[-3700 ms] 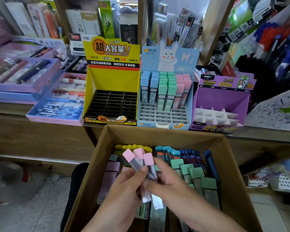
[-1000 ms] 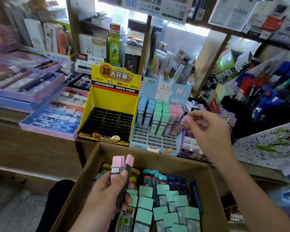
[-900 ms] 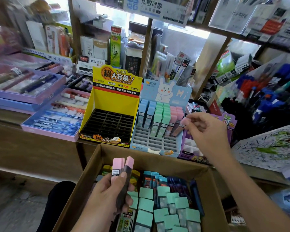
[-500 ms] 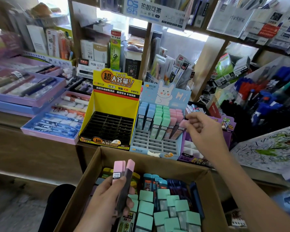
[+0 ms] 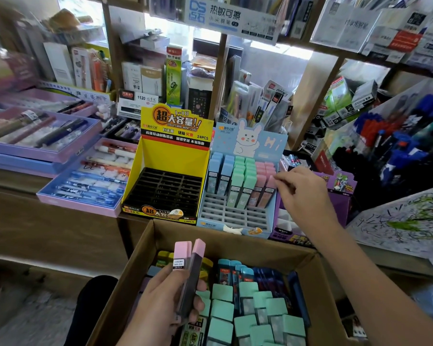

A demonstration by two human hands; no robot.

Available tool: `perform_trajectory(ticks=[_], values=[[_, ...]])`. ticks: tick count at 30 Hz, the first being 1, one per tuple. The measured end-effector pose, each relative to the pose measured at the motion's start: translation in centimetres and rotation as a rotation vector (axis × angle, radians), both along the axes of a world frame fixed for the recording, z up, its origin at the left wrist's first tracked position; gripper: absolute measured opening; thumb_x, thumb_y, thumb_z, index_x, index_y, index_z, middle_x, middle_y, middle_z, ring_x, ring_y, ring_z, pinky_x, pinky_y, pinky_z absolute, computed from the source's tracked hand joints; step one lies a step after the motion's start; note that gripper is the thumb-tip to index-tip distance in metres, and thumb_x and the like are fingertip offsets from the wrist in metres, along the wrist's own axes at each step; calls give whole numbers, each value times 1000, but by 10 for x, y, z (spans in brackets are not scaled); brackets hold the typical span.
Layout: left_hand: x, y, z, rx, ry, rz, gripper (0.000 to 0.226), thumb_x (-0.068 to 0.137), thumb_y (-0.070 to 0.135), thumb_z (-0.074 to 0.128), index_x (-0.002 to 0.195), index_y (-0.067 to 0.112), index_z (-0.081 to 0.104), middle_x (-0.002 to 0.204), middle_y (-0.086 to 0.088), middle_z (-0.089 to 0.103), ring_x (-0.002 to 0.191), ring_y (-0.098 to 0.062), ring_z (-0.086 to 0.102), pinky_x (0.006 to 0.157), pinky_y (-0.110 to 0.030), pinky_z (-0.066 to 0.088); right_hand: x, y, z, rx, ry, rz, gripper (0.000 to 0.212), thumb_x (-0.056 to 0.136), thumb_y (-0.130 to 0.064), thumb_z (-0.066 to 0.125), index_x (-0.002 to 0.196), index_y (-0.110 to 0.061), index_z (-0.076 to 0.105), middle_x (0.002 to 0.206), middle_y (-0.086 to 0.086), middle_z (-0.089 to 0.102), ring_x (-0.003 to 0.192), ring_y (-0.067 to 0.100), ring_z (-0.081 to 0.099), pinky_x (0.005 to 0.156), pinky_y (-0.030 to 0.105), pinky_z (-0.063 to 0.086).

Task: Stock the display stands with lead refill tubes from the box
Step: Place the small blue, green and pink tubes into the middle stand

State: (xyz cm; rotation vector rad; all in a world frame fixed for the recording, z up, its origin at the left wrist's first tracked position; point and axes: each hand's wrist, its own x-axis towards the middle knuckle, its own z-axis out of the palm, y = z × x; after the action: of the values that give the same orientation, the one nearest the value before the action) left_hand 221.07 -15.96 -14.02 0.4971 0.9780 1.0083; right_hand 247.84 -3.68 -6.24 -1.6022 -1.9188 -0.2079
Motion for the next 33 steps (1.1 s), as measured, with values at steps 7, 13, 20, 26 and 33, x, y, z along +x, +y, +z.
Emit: perform_trajectory(ticks=[7, 13, 20, 26, 33], values=[[3, -2, 6, -14, -29, 3, 23, 101, 9, 50, 120, 2, 61, 84, -29, 66, 53, -31, 57, 44, -30, 46, -20, -38, -8, -75, 371, 56, 11, 92, -9, 74, 102, -15, 75, 76, -8, 65, 69, 9, 61, 66, 23, 57], [7, -4, 8, -16, 12, -13, 40, 79, 16, 68, 116, 2, 65, 87, -26, 69, 55, -28, 59, 47, -30, 46, -55, -94, -48, -577, 735, 180, 14, 93, -19, 73, 88, -32, 77, 78, -6, 77, 62, 8, 71, 57, 19, 55], [9, -10, 12, 104, 253, -168, 47, 68, 16, 85, 109, 4, 65, 62, -11, 59, 52, -19, 54, 49, -26, 46, -66, -106, -74, -903, 1208, 339, 22, 95, -33, 71, 104, -16, 80, 94, 16, 77, 71, 23, 69, 59, 27, 54], [8, -11, 4, 141, 345, -193, 39, 71, 24, 86, 103, 10, 68, 57, -3, 49, 46, -12, 43, 45, -24, 40, -61, -102, -82, -893, 1254, 366, 24, 90, -31, 77, 104, -11, 79, 96, 20, 77, 72, 20, 68, 61, 26, 54], [9, -5, -11, -56, 234, -33, 34, 80, 50, 73, 97, 21, 77, 62, -13, 53, 49, -19, 46, 44, -25, 34, -55, -96, -85, -763, 1323, 350, 24, 90, -29, 78, 106, -11, 79, 96, 24, 75, 78, 24, 67, 66, 27, 55]])
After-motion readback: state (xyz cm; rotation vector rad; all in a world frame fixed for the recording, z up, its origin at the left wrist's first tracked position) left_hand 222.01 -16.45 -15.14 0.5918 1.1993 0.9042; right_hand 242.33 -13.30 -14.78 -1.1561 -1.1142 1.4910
